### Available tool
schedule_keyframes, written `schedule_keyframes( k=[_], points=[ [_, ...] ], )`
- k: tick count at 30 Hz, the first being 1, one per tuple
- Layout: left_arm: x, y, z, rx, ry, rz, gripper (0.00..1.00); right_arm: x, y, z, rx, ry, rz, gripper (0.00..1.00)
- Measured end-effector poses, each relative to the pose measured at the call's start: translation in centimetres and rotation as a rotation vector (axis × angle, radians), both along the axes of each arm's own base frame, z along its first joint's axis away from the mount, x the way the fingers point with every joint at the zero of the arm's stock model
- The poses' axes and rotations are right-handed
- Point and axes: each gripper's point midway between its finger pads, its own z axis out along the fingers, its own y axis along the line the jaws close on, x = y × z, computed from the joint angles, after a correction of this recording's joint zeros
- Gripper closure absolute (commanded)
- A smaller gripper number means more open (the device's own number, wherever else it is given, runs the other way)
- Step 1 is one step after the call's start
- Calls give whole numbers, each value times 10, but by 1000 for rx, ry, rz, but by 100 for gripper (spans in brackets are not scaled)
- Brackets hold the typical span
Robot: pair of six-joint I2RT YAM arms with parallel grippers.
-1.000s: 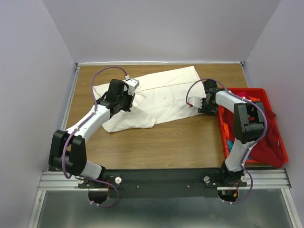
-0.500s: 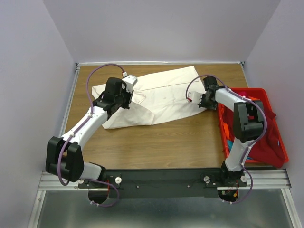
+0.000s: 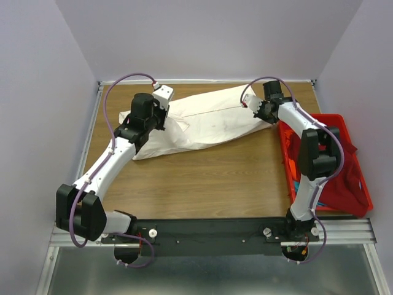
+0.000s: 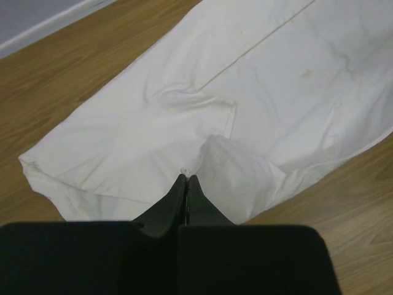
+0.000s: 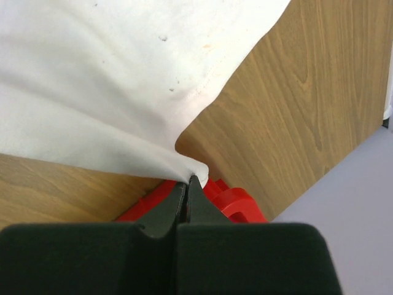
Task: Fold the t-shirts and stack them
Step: Fold the tshirt
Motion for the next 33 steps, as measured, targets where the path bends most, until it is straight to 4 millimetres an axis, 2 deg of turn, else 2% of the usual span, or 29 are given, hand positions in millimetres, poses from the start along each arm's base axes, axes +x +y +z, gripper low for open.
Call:
schedule_keyframes(
  k=[9, 14, 17, 23, 33],
  points=[
    [9, 1, 25, 28, -108, -22, 100, 14, 4, -3, 40, -11, -59, 99],
    [14, 4, 49, 50, -215, -23, 100, 29, 7, 6, 68, -45, -92, 99],
    [17, 9, 56, 71, -267, -11, 100, 40, 10, 11, 83, -68, -106, 99],
    [26, 17, 56, 125, -310, 17, 100, 62, 14, 13, 108, -99, -129, 99],
    [46, 35, 40, 186, -297, 82, 100, 94, 21, 4, 137, -125, -159, 99]
  ],
)
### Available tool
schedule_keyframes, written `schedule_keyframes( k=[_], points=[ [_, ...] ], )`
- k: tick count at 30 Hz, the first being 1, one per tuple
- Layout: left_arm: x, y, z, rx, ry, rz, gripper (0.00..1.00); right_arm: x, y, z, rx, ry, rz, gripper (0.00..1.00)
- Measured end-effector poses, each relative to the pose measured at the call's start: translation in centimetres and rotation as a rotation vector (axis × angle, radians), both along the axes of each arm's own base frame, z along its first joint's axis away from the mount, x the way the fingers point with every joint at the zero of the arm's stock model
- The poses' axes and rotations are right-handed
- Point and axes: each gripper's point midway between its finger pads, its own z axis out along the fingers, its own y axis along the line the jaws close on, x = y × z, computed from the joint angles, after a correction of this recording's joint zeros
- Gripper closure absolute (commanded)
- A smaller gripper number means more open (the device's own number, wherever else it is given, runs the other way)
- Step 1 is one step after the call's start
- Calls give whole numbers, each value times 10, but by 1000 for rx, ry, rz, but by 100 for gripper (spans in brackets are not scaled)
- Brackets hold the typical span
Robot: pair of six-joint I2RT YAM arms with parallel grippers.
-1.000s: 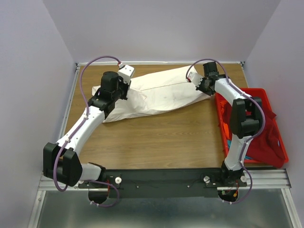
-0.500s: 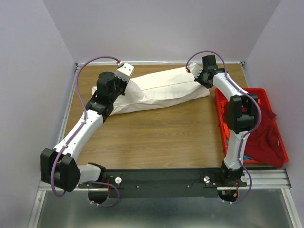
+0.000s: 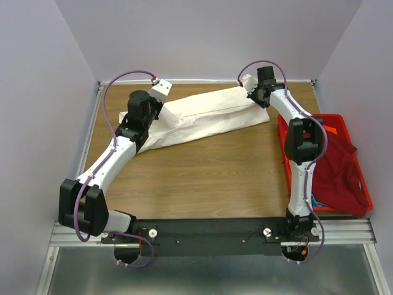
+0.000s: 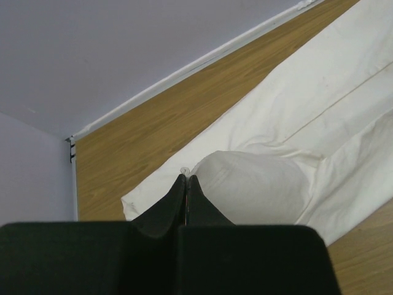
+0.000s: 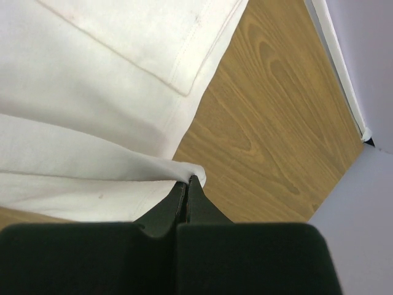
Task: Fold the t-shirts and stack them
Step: Fold the tshirt
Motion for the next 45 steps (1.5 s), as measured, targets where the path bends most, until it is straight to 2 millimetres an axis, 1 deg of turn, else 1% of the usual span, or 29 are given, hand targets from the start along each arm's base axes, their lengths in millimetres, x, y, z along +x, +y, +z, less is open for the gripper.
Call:
schedule_keyframes(
  k=[6, 10, 12, 15, 21, 24, 25, 28, 29, 30, 31, 32, 34, 37, 39, 40, 43, 44, 45],
  points=[
    [12, 2, -3, 22, -6, 6, 100, 8, 3, -7, 9, 0, -8, 99],
    [18, 1, -11, 42, 0, 1, 100, 7, 3, -13, 11, 10, -14, 99],
    [21, 0, -14, 55, 6, -2, 100, 7, 3, -14, 12, 12, -15, 99],
    [31, 0, -18, 76, 9, -3, 100, 7, 3, -13, 13, 11, -18, 99],
    [47, -2, -20, 107, 3, -9, 100, 7, 2, -13, 9, 10, -24, 99],
    [55, -2, -21, 119, 0, -8, 100, 7, 1, -13, 5, 10, -27, 95],
    [58, -2, -23, 125, 1, -8, 100, 7, 0, -13, 4, 9, -29, 90],
    [65, 0, -29, 137, 6, -4, 100, 7, 0, -13, 4, 9, -36, 81],
    [68, 1, -31, 142, 8, -2, 100, 7, 0, -13, 5, 9, -39, 70],
    [70, 2, -33, 146, 11, -1, 100, 7, -1, -13, 4, 8, -41, 65],
    [75, 3, -37, 149, 15, 3, 100, 7, -1, -13, 6, 8, -45, 59],
    [79, 4, -41, 151, 21, 4, 100, 7, -1, -13, 8, 8, -47, 55],
    [84, 4, -50, 155, 36, 5, 100, 6, 0, -13, 15, 8, -55, 50],
    [88, 6, -64, 161, 61, 9, 100, 6, 0, -14, 21, 8, -61, 48],
    [89, 7, -72, 164, 77, 10, 100, 6, 1, -14, 32, 9, -64, 45],
    [90, 8, -77, 166, 86, 12, 100, 6, 3, -14, 38, 9, -61, 40],
    [91, 9, -85, 164, 103, 16, 100, 5, 12, -12, 79, 12, -39, 32],
    [91, 9, -87, 164, 106, 16, 100, 2, 21, -9, 115, 17, -10, 29],
    [91, 9, -89, 160, 112, 20, 100, -3, 27, -7, 139, 27, 11, 29]
  ],
)
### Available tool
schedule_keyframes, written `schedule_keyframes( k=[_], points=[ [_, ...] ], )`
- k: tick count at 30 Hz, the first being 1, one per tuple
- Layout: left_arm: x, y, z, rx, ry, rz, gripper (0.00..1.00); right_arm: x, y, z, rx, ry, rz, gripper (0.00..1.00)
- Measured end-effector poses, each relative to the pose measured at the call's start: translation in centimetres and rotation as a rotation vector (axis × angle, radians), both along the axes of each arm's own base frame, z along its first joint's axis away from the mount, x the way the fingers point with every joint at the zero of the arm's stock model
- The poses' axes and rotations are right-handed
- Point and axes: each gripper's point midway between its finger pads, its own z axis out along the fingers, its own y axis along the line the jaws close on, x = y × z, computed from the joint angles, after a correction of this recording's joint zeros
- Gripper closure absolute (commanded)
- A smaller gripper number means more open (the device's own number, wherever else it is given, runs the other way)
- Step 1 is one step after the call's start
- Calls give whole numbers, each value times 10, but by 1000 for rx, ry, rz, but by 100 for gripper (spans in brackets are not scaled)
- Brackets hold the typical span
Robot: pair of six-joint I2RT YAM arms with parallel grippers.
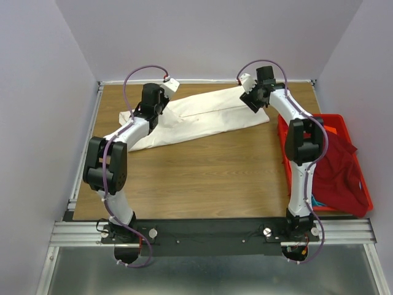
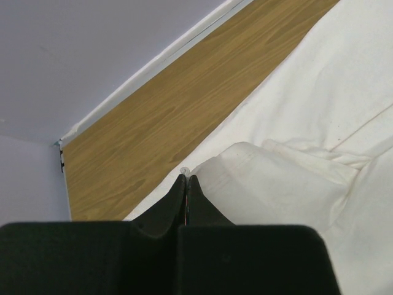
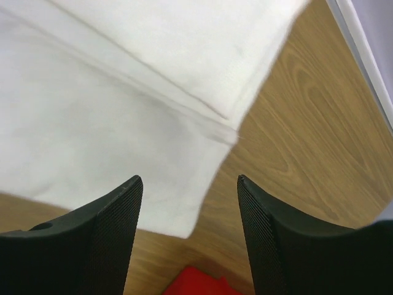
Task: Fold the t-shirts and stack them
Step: Fold the tshirt
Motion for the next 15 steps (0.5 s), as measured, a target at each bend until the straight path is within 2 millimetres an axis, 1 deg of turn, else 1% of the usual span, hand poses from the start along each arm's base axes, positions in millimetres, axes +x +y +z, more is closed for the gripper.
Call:
schedule_keyframes(
  k=[3, 7, 9, 11, 13, 15],
  points=[
    [-1, 3, -3, -11, 14, 21, 100, -13, 32, 14, 90, 15, 93, 29],
    [-10, 7, -11, -64, 63, 62, 100, -37, 106, 33, 221, 35, 261, 29],
    [-19, 10, -13, -93, 84, 80, 100, -47, 135, 38, 260, 46, 319, 29],
    [-35, 11, -13, -131, 115, 95, 100, -65, 172, 42, 309, 74, 395, 29],
    [-50, 12, -13, -168, 142, 102, 100, -76, 195, 46, 342, 88, 440, 29],
    [-63, 10, -12, -213, 171, 99, 100, -86, 213, 51, 382, 104, 476, 29]
  ],
)
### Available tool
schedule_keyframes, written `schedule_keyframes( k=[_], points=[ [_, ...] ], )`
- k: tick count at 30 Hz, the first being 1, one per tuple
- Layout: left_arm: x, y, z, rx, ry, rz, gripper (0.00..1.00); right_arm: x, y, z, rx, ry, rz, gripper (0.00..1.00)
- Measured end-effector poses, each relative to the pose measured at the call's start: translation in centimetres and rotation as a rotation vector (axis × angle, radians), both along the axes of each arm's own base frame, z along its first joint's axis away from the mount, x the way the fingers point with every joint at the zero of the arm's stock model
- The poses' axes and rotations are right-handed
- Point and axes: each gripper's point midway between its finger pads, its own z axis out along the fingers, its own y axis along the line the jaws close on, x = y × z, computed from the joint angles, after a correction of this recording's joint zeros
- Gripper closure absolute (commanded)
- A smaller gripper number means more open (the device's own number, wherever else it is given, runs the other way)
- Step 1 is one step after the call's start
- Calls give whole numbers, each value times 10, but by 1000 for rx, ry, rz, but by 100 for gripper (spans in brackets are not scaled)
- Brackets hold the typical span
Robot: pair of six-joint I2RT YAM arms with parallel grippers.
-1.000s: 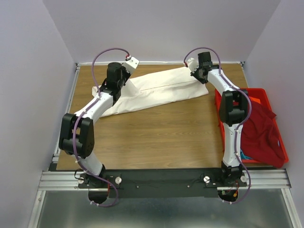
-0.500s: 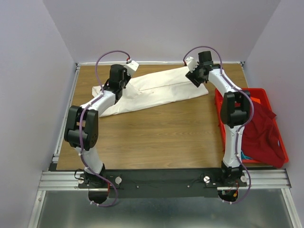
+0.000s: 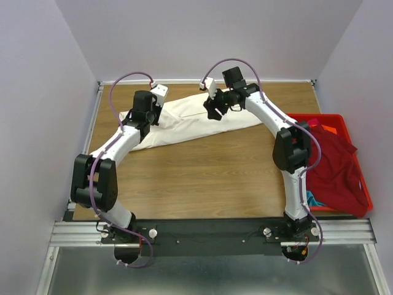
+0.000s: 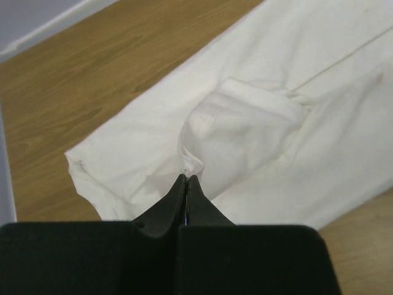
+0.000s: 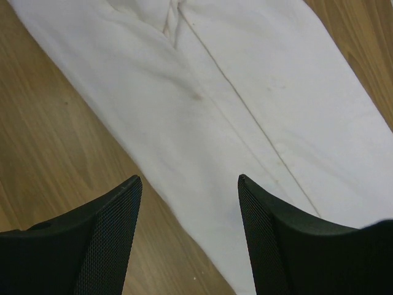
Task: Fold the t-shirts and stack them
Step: Fold the tshirt
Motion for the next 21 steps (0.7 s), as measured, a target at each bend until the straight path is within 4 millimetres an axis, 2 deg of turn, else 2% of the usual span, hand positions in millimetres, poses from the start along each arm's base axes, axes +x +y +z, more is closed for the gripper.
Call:
schedule_keyframes(
  k=[7, 10, 11, 12, 14, 18, 20, 21],
  points=[
    [-43, -21, -12, -183, 150, -78, 100, -11, 8, -1, 55, 72, 9, 29],
    [-61, -31, -27, -281, 252, -102, 94, -13, 9, -1, 70, 92, 6, 29],
    [-69, -35, -33, -320, 297, -112, 78, -14, 9, -1, 75, 98, 7, 29],
    [-77, -38, -40, -354, 341, -120, 67, -15, 10, -1, 77, 101, 8, 29],
    [-90, -45, -52, -413, 414, -132, 53, -17, 11, -2, 86, 113, 10, 29],
    [-118, -50, -70, -471, 511, -131, 48, -28, 8, -14, 79, 159, 11, 29],
    [-125, -49, -65, -478, 513, -120, 44, -34, 5, -21, 71, 181, 11, 29],
    [-125, -47, -56, -476, 483, -108, 41, -39, 3, -26, 65, 198, 10, 29]
  ],
)
